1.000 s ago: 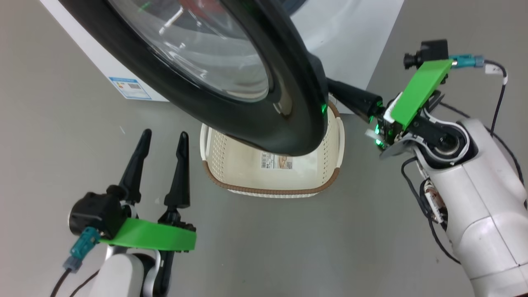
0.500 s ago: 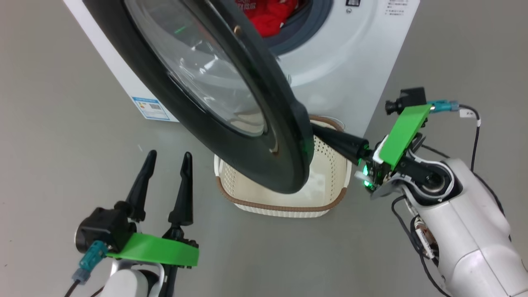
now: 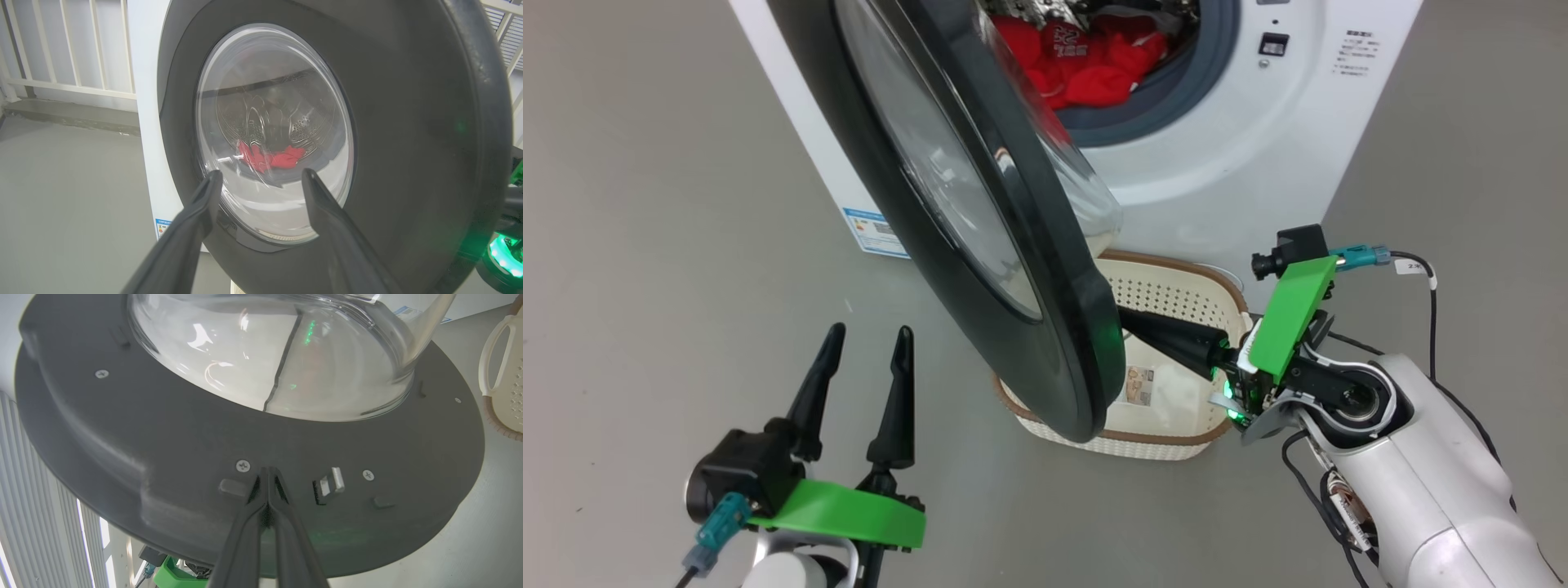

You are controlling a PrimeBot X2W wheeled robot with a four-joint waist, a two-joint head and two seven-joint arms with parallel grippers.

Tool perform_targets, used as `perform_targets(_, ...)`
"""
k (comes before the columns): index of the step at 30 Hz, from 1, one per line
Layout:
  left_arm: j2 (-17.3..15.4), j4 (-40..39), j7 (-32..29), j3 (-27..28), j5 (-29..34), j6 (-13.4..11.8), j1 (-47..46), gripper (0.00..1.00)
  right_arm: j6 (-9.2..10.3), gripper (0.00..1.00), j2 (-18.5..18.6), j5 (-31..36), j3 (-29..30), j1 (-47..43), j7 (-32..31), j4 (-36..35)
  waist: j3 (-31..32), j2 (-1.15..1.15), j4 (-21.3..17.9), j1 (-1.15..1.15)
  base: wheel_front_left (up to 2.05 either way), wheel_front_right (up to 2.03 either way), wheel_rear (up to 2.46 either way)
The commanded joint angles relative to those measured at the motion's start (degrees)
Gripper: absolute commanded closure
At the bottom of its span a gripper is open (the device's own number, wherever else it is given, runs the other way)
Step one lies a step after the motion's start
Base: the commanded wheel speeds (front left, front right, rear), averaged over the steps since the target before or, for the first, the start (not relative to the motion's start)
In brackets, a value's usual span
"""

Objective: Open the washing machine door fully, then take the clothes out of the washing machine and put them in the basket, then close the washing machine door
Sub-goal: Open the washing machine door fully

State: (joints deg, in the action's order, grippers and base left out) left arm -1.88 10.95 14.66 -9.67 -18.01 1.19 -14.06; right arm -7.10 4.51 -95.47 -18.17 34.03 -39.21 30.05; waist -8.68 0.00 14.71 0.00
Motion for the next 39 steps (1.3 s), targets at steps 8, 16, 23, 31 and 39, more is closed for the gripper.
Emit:
perform_targets(8,-1.0,-0.9,0.3,1.2,-0.8,-0.6,0.4,0.0,-0.39,1.0,-1.6,-1.3,-2.4,0.4,-1.7,-0.8,1.3,0.0,3.5,0.0,0.0,0.0,0.0)
perform_targets(16,-1.0,-0.6,0.3,1.0,-0.9,-0.9,0.8,0.0,-0.39,1.0,-1.6,-2.3,-4.0,0.0,-2.9,-0.5,1.9,0.0,5.6,0.0,0.0,0.0,0.0)
perform_targets(23,-1.0,-0.4,0.3,0.7,-1.2,-1.0,1.2,0.0,-0.39,1.0,-1.6,-2.9,-5.4,-0.6,-3.3,-0.4,2.7,0.0,7.6,0.0,0.0,0.0,0.0)
perform_targets(31,-1.0,-0.2,0.3,0.6,-1.7,-1.3,1.6,0.0,-0.39,1.0,-1.6,-4.1,-7.1,-0.8,-2.8,-0.1,3.0,0.0,9.6,0.0,0.0,0.0,0.0)
perform_targets(39,-1.0,0.1,0.3,0.1,-1.8,-1.5,1.4,0.0,-0.39,1.0,-1.6,-4.8,-8.7,-0.9,-2.3,0.2,3.5,0.0,11.7,0.0,0.0,0.0,0.0)
